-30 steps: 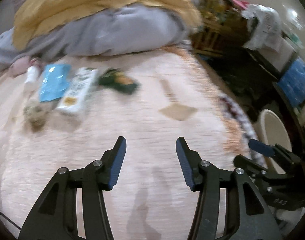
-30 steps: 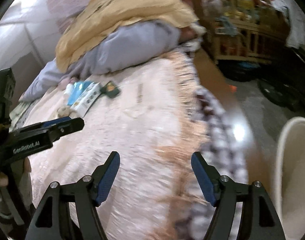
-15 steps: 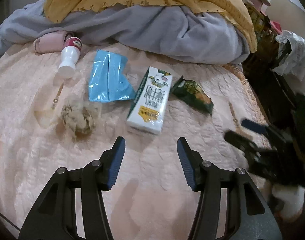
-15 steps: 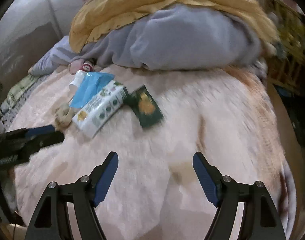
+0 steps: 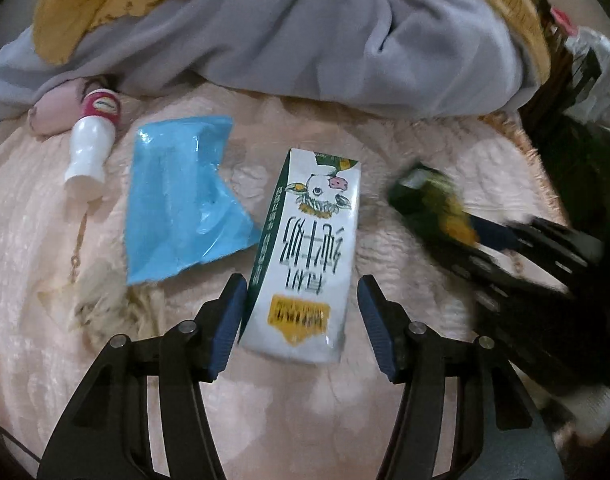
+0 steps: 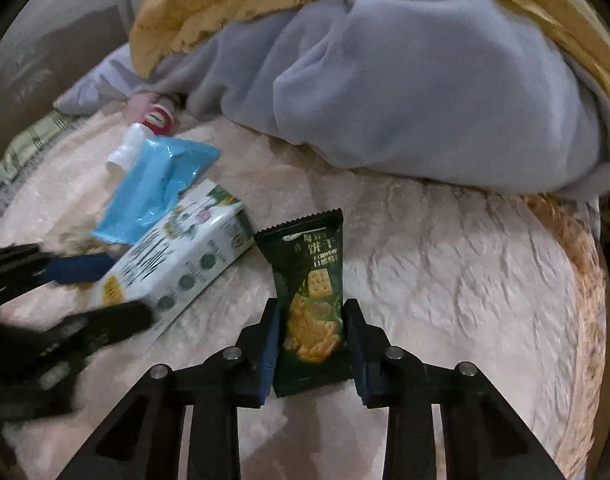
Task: Collect trash
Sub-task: 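Grasp the white milk carton with the left tool while the right grasps the green snack packet, then carry the milk carton and green snack packet over the cream bucket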
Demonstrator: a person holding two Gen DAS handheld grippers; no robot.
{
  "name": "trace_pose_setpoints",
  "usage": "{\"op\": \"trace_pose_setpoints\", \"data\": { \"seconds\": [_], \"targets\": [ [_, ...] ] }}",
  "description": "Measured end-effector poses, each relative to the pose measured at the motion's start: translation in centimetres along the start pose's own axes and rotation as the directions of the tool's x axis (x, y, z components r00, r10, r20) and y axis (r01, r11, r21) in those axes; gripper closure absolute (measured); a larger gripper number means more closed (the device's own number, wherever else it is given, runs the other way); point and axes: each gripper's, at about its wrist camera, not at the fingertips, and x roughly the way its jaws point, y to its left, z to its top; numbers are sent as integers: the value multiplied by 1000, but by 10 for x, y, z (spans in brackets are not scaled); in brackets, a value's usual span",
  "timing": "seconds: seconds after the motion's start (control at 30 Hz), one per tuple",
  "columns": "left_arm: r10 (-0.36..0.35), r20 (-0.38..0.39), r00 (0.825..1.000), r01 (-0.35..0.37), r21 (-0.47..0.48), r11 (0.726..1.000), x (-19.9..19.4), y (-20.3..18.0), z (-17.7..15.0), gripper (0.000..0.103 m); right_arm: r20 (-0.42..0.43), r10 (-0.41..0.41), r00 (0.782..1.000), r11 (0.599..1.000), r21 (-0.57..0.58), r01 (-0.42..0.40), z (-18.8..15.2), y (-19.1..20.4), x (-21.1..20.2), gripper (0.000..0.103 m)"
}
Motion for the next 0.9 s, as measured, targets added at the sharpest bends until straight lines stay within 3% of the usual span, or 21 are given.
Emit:
{"op": "trace_pose_setpoints", "data": {
  "seconds": [0.17,0.3,0.63,0.9],
  "targets": [
    [-33,6,999,33,-32,999,21,-1,9,51,49,18,999,999,36,-20,-30,-11,-46,74],
    [-84,53,995,88,-78,993,6,-1,-2,51,74,20,997,997,79,-26,-57,-16,-78,74],
    [-133,120,984,133,9,991,-62,-47,-63,52,108,-11,994,982,186,-9,-118,-14,-136,74],
    [-133,173,976,117,102,988,-100,-92,-105,51,135,-27,990,975,220,-4,-143,1,-167,74]
  ]
}}
